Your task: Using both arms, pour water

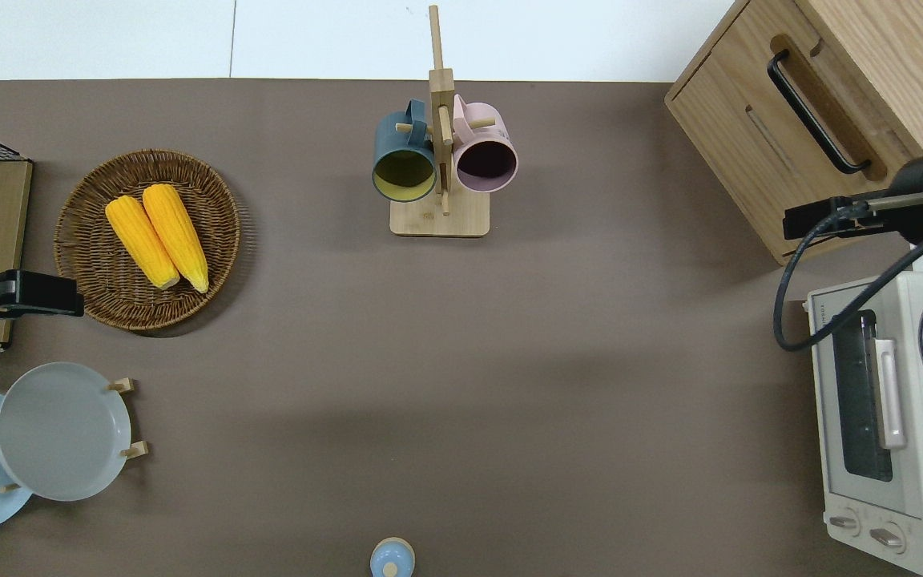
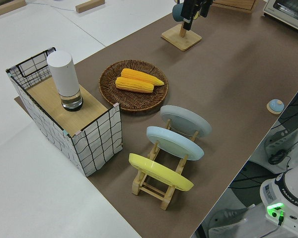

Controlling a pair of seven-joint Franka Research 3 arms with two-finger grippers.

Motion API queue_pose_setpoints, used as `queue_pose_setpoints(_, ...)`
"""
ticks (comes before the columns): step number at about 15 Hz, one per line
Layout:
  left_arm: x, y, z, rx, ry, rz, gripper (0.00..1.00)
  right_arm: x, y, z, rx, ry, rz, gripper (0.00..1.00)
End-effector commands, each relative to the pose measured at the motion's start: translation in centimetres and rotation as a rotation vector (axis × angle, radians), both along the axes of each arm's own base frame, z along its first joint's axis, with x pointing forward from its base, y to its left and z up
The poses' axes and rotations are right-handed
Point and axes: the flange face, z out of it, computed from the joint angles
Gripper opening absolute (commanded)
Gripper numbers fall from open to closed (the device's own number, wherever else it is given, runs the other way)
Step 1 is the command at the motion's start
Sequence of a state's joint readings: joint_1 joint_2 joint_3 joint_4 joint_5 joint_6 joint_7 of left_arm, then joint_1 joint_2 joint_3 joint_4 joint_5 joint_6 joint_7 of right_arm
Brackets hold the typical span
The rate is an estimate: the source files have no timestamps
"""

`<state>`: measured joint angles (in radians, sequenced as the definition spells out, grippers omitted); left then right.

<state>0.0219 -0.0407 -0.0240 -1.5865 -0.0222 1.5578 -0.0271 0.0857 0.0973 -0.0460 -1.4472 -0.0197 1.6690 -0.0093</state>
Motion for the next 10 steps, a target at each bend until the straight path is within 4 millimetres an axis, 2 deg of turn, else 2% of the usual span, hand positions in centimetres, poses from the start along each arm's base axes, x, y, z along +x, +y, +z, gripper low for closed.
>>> queue_pose_setpoints(1, 0.12, -0.39, -0.20, -0.001, 0.000, -0.008, 1.00, -0.37, 0.20, 1.01, 0.022, -0.010, 0.014, 0.992)
queue_pose_setpoints(10, 0.05, -0.73, -0.14, -0.001, 0.000, -0.014, 1.00, -0.36, 0.10, 0.93, 0.020, -0.008, 0.013, 0.992)
